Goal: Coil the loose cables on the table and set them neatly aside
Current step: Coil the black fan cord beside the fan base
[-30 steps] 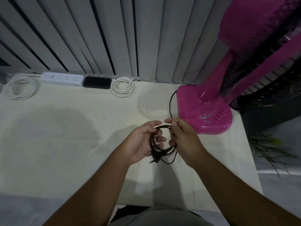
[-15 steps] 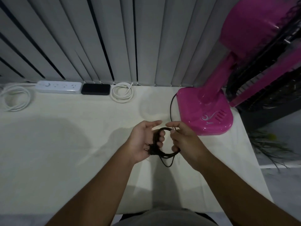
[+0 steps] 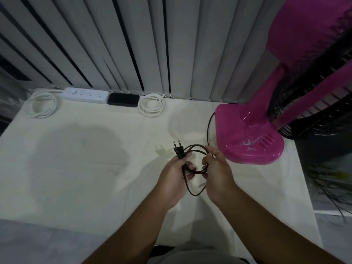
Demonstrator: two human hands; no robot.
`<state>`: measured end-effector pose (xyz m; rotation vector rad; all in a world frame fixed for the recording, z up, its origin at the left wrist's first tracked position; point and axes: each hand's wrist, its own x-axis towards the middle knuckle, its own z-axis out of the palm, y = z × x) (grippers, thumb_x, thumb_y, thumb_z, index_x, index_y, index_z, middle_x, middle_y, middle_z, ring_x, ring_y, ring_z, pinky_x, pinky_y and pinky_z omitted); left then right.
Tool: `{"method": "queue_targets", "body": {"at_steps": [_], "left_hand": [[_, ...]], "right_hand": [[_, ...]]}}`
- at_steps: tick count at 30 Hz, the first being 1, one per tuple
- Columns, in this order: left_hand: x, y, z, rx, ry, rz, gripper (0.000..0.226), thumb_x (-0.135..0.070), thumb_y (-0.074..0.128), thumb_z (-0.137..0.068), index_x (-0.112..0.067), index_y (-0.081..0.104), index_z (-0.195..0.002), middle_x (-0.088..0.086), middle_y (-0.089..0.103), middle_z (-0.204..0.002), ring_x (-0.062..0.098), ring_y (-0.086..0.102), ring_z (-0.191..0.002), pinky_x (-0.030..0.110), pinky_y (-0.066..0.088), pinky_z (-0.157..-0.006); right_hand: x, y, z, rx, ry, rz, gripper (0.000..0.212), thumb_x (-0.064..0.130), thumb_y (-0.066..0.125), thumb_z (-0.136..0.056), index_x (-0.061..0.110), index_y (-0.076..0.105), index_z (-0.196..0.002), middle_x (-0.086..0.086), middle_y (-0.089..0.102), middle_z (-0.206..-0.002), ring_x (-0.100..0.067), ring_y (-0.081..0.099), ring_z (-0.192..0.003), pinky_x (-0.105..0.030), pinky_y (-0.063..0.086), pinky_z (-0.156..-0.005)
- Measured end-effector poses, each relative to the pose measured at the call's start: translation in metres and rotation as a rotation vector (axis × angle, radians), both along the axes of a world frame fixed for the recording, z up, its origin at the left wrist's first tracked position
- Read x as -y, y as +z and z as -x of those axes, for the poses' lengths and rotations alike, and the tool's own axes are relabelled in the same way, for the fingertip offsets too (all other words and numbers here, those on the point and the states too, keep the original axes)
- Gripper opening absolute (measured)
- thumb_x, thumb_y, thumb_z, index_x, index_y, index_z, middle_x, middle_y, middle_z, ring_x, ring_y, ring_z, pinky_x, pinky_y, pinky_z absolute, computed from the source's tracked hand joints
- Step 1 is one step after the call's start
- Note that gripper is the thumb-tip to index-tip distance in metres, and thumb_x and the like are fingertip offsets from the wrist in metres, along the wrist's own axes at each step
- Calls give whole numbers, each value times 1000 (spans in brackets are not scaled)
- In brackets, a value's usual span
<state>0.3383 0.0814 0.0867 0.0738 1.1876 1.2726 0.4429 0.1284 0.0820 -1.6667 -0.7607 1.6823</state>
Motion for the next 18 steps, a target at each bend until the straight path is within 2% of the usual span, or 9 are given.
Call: {"method": "queue_targets", "body": {"at_steps": [2, 4, 7, 9, 13, 16, 18], "left_hand": [[-2, 0, 1, 41, 73, 12, 25, -8, 40, -101, 1, 61, -111, 5, 42, -61, 21, 50, -59, 35, 48, -73], [-4, -1, 1, 51, 121, 22, 19, -6, 37, -97, -7, 54, -88, 2, 32, -59, 19, 38, -52, 37, 48, -69], [-5, -4, 1, -62, 110, 75, 19, -3, 33, -88, -16, 39, -76, -2, 23, -56, 15, 21, -47, 32, 32, -52], [-6, -2, 3, -139, 38, 95, 19, -2, 31, -84, -17, 40, -77, -3, 22, -56, 14, 17, -47, 30, 20, -50], [-16, 9, 8, -271, -136, 148, 38, 1, 24, -84, -16, 55, -99, -5, 24, -51, 11, 17, -43, 26, 11, -52], [-25, 15, 11, -355, -236, 137, 42, 4, 23, -82, -15, 55, -100, -6, 25, -45, 11, 17, -44, 28, 9, -54], [-29, 15, 12, -364, -260, 119, 42, 6, 24, -81, -14, 54, -102, -3, 31, -48, 14, 20, -47, 29, 12, -54]], "right_hand": [[8, -2, -5, 87, 150, -42, 36, 11, 45, -98, 36, 58, -122, 4, 65, -87, -12, 60, -85, -30, 41, -74], [15, -5, -11, 87, 242, -49, 37, 13, 47, -101, 37, 51, -128, 1, 71, -91, -13, 65, -93, -31, 44, -79], [16, -5, -18, 98, 335, -4, 45, 10, 54, -94, 38, 52, -130, -5, 73, -104, -19, 65, -104, -38, 46, -93], [10, -1, -19, 115, 368, -34, 47, 7, 57, -90, 36, 57, -128, -5, 69, -106, -19, 65, -99, -37, 49, -91], [-11, 13, -16, 139, 480, -85, 46, 2, 58, -83, 33, 64, -118, 0, 67, -90, -15, 63, -82, -32, 51, -77], [-20, 19, -14, 105, 587, 11, 33, 6, 59, -84, 20, 66, -113, -3, 64, -76, -18, 62, -71, -36, 49, -71], [-21, 20, -11, -21, 518, 84, 16, 4, 53, -89, 7, 64, -102, -1, 51, -61, -19, 51, -58, -37, 46, -65]]}}
